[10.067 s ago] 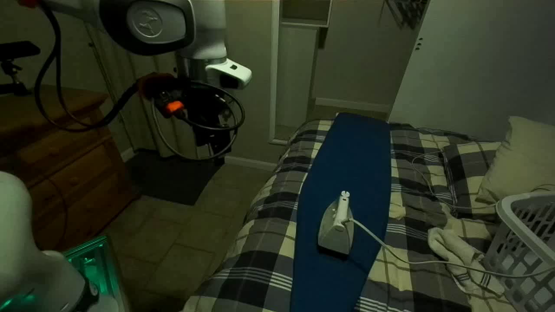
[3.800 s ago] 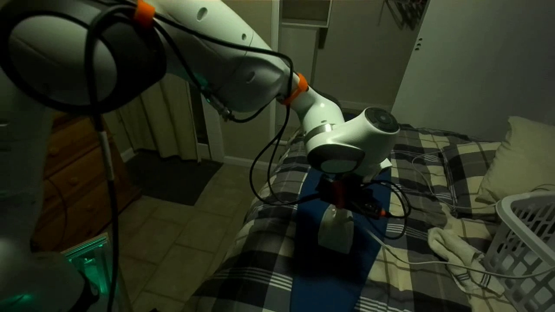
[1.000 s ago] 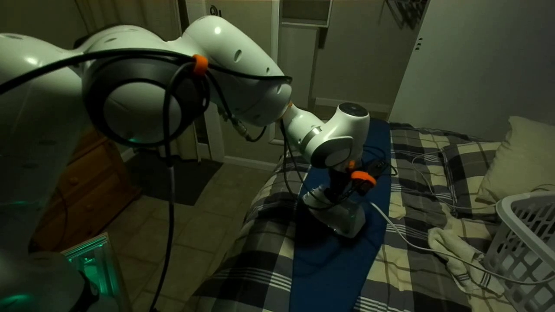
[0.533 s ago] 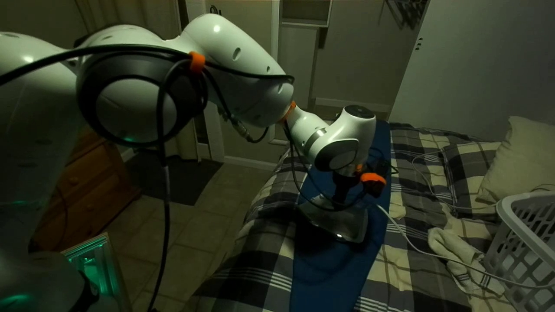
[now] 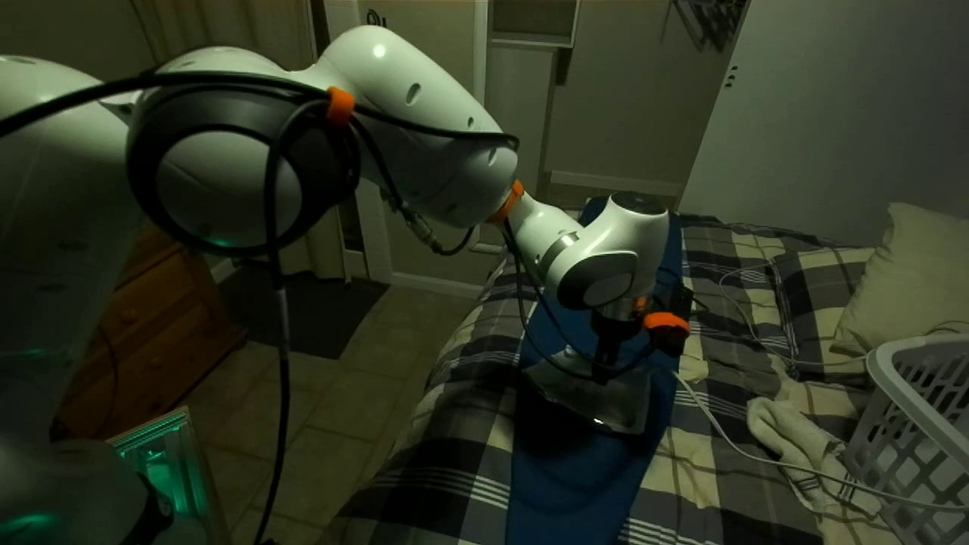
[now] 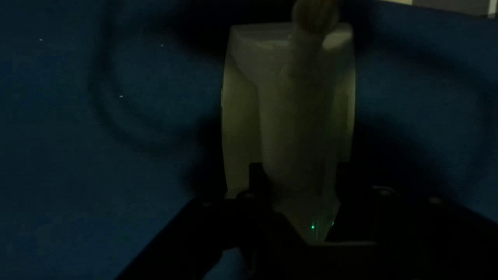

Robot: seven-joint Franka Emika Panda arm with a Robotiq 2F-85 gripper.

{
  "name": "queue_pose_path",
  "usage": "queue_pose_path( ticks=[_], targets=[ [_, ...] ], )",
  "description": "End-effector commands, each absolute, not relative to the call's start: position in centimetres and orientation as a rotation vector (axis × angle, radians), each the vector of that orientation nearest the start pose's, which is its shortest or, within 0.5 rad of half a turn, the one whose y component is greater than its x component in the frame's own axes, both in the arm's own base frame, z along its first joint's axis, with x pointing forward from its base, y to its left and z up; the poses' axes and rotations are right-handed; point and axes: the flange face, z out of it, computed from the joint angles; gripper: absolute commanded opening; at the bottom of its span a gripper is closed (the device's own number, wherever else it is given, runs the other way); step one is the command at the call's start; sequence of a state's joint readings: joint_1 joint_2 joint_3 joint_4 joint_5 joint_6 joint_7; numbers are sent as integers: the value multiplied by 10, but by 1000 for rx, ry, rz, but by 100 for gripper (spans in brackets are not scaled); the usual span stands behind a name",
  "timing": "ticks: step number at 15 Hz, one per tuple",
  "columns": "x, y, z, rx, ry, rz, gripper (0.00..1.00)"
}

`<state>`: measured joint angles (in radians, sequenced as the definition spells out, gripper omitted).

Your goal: Turn the iron to the left.

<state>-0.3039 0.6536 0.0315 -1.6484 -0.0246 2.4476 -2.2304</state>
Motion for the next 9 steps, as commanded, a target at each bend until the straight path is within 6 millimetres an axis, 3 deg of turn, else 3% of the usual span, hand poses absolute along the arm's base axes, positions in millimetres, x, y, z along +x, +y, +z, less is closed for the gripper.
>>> queue_pose_path(
  ticks=[1, 3, 4, 9],
  targets=[
    [667, -200, 265, 1732, 2429, 5, 82],
    [668, -206, 284, 1827, 2334, 10, 97],
    [668, -208, 295, 1878, 2287, 7, 99],
    [671, -203, 347, 2199, 2055, -56, 100]
  ],
)
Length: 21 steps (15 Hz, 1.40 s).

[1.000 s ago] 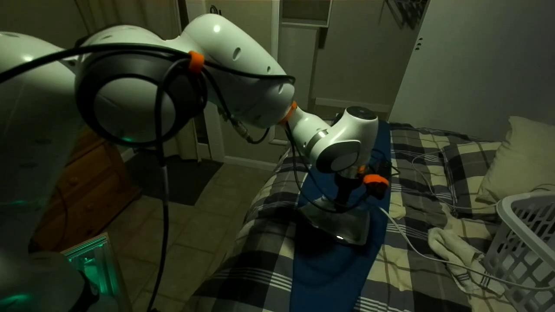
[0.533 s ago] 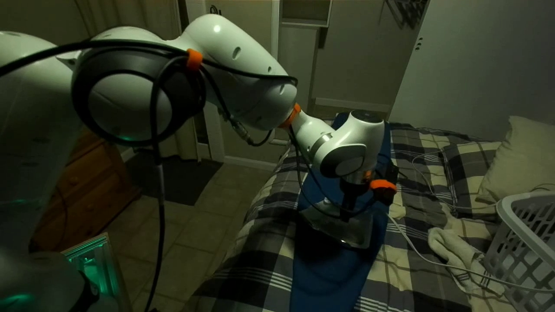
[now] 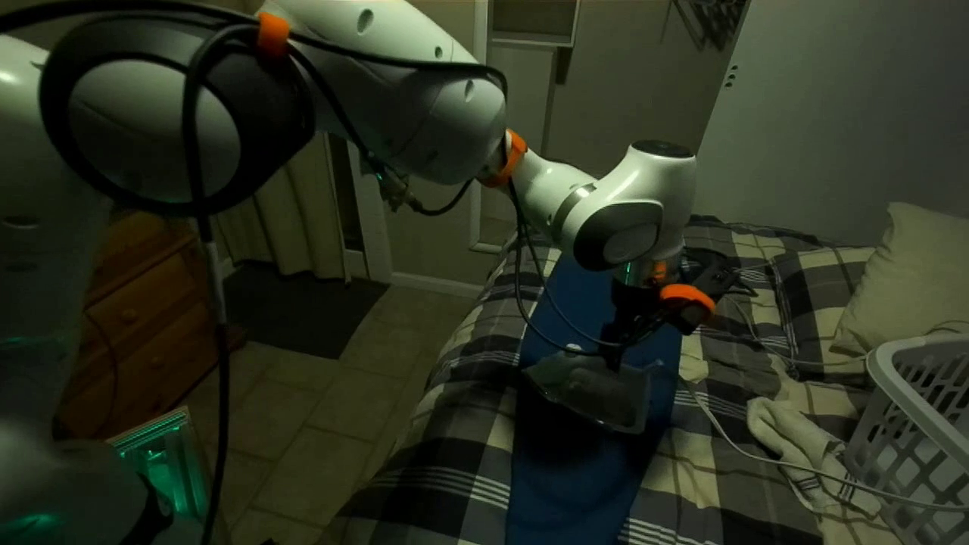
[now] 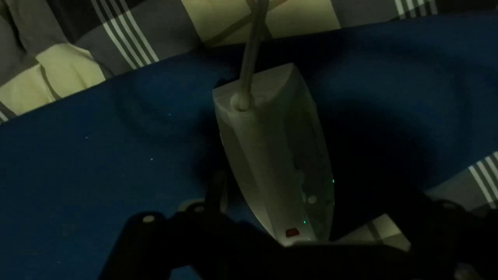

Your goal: Turn the iron to the left.

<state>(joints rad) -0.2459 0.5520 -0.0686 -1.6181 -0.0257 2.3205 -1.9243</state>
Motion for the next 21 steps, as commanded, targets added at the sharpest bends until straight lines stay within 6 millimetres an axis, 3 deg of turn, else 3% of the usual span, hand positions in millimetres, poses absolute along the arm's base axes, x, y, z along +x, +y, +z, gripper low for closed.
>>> queue_pose_path(
  ticks=[1, 4, 8, 14, 15, 16, 21],
  targets=[
    [672, -197, 355, 2280, 2006, -48, 100],
    [675, -175, 375, 2492, 1878, -82, 100],
    [681, -150, 402, 2685, 1582, -53, 100],
    [690, -131, 411, 2883, 1132, 1, 100],
    [690, -129, 410, 2908, 1087, 18, 100],
    [691, -134, 405, 2853, 1187, -4, 100],
    [691, -131, 405, 2886, 1110, 0, 100]
  ],
)
